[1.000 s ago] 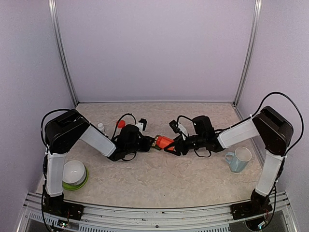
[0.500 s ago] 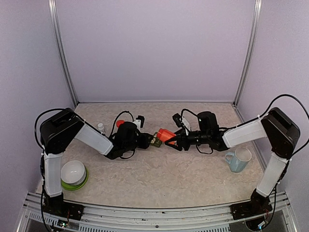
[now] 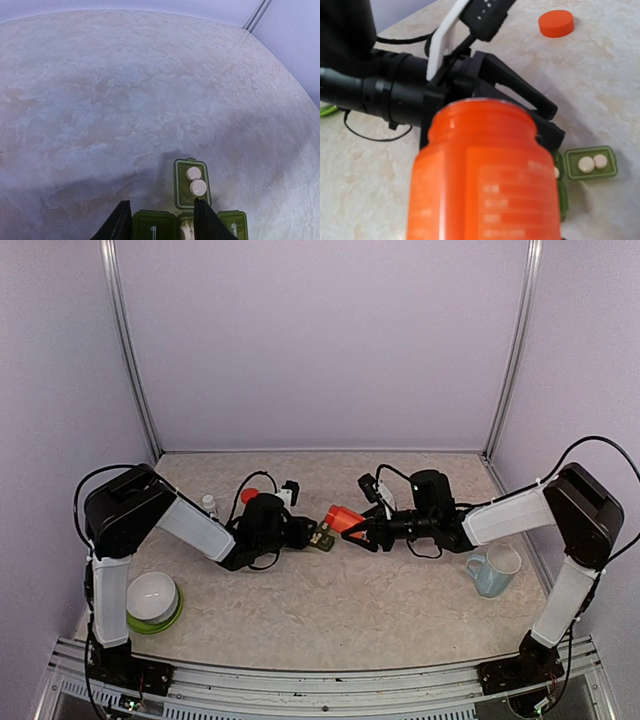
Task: Sort the pills into containers
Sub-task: Place the pill container at the center of the board.
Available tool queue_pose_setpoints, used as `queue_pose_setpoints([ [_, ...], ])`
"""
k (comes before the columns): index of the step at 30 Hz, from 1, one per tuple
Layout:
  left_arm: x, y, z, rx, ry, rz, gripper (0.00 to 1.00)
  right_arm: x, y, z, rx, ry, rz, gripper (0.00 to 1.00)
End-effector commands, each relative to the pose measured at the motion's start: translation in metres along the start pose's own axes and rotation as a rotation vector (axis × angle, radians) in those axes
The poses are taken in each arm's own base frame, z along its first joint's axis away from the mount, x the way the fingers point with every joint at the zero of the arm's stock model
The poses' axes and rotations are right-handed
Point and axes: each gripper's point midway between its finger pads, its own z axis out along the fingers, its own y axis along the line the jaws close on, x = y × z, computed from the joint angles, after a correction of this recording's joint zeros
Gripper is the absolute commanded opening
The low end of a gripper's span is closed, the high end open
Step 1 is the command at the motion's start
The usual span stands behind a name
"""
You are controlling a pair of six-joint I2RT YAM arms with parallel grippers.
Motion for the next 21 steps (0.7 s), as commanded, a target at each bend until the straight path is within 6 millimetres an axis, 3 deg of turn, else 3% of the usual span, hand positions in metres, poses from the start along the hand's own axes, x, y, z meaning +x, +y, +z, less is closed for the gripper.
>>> queue_pose_setpoints([
  [1,0.008,0.004,0.006,-0.005,0.012,0.001,0.41,-0.020,0.005,-0.009,-0.012,-0.059,-0.032,0.00],
  [11,-0.009,0.005,0.000,-0.010,-0.022,0.003,0.51,-0.017,0.002,-0.005,-0.009,-0.046,-0.024,0.00],
  [21,-0.028,0.006,-0.012,-0.001,-0.052,-0.013,0.58,-0.028,0.005,-0.011,-0.030,-0.096,-0.071,0.00],
])
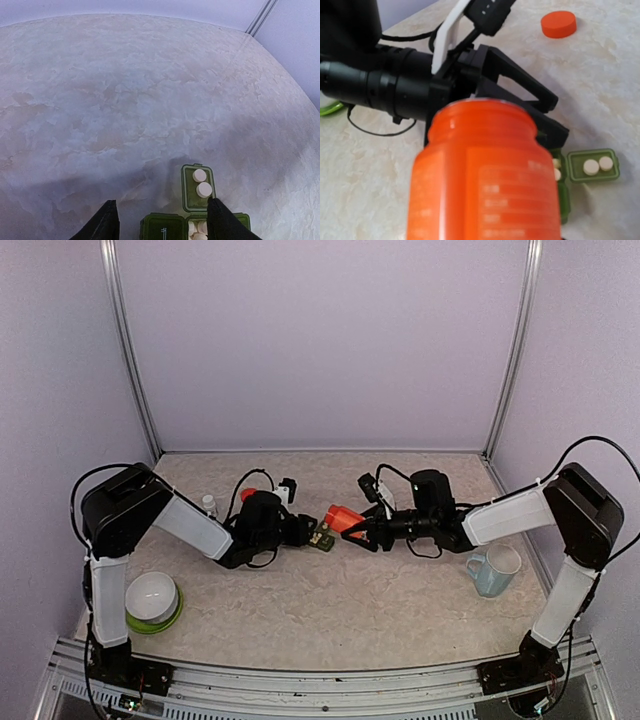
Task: Sort the pills into containers
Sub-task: Place the pill container at the center of the board, then pick up the lid of the pill bottle from the center of the board.
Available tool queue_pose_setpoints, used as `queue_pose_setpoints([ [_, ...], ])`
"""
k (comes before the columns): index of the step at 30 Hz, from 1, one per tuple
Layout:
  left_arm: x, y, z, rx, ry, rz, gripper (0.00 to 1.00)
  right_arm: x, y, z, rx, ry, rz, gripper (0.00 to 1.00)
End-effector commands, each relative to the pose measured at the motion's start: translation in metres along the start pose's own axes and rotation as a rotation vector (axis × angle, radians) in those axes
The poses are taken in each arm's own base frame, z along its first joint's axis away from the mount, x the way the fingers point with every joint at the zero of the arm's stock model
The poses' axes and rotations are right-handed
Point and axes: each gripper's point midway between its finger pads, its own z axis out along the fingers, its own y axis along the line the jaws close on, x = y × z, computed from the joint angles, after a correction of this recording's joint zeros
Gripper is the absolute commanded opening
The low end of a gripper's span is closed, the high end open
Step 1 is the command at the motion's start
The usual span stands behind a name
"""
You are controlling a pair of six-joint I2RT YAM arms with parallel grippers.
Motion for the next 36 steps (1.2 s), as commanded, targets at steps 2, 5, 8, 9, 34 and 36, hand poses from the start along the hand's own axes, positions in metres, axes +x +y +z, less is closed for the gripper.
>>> queue_pose_setpoints([
  [2,-0.029,-0.004,-0.015,0.022,-0.059,-0.015,0.61,-0.028,0.006,-0.011,-0.041,-0.107,-0.078,0.00],
  [5,-0.037,-0.008,-0.020,0.036,-0.076,-0.017,0.67,-0.034,0.013,-0.015,-0.072,-0.150,-0.111,0.00],
  [8,-0.047,-0.012,-0.028,0.056,-0.100,-0.026,0.85,-0.039,0.021,-0.021,-0.090,-0.186,-0.150,0.00],
  [9,-0.050,-0.015,-0.031,0.069,-0.107,-0.032,0.89,-0.039,0.023,-0.023,-0.092,-0.197,-0.170,0.00],
  [34,-0.132,-0.109,-0.117,0.517,-0.165,-0.067,0.99,-0.079,0.031,-0.087,0.128,-0.518,-0.384,0.00],
  [36,-0.135,-0.099,-0.116,0.473,-0.168,-0.071,0.99,-0.082,0.033,-0.090,0.132,-0.534,-0.392,0.00],
])
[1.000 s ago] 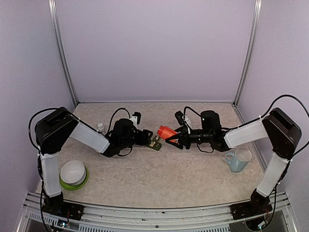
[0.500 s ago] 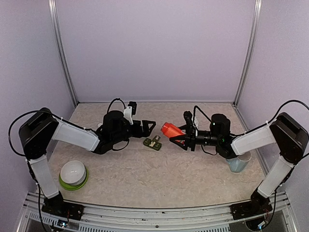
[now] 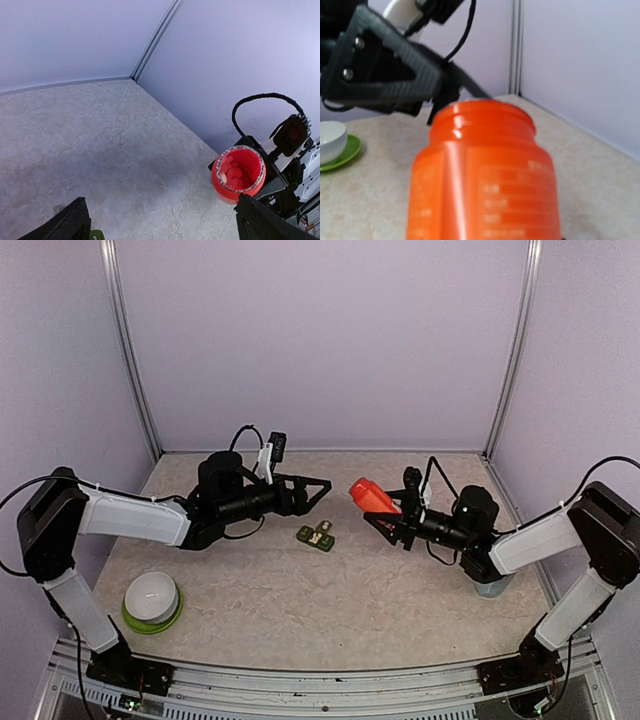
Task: Sort the pills into containers
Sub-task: Pick up the lid of the pill bottle from the center of the board.
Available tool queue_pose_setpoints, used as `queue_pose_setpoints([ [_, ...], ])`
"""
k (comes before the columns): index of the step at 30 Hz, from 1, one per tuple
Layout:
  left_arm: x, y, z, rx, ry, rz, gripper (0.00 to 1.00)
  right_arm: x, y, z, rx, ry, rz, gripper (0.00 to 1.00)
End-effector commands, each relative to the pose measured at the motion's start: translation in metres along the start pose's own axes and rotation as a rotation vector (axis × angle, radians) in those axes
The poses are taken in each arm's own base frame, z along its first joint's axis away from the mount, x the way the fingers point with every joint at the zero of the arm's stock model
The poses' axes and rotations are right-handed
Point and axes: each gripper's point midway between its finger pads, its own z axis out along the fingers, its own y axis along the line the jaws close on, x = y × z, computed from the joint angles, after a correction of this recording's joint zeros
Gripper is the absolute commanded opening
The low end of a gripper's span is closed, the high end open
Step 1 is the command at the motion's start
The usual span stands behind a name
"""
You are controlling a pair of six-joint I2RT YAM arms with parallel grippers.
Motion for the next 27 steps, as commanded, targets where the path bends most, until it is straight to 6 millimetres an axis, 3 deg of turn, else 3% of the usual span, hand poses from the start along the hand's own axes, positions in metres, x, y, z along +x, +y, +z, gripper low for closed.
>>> queue_pose_setpoints([
  [1,-0.020,0.007,-0.007,-0.057,0.003,-0.010,0.99,-0.036,-0.006,-0.009,0.053,-0.123,-0.079,0.00],
  [7,-0.030,0.067,-0.014,-0.280,0.026,-0.028,0.99,-0.046,-0.009,-0.015,0.088,-0.155,-0.116,0.00],
  [13,-0.025,0.155,-0.025,-0.510,0.074,-0.126,0.99,-0.067,-0.008,-0.026,0.122,-0.219,-0.170,0.03],
  [17,-0.016,0.184,-0.027,-0.577,0.095,-0.136,0.99,-0.073,-0.008,-0.028,0.132,-0.222,-0.187,0.03],
  [23,0.002,0.246,-0.032,-0.779,0.162,-0.157,0.99,-0.083,-0.007,-0.036,0.158,-0.246,-0.195,0.03],
  [27,0.001,0.286,-0.034,-0.944,0.197,-0.083,0.99,-0.087,-0.006,-0.039,0.159,-0.244,-0.197,0.02],
])
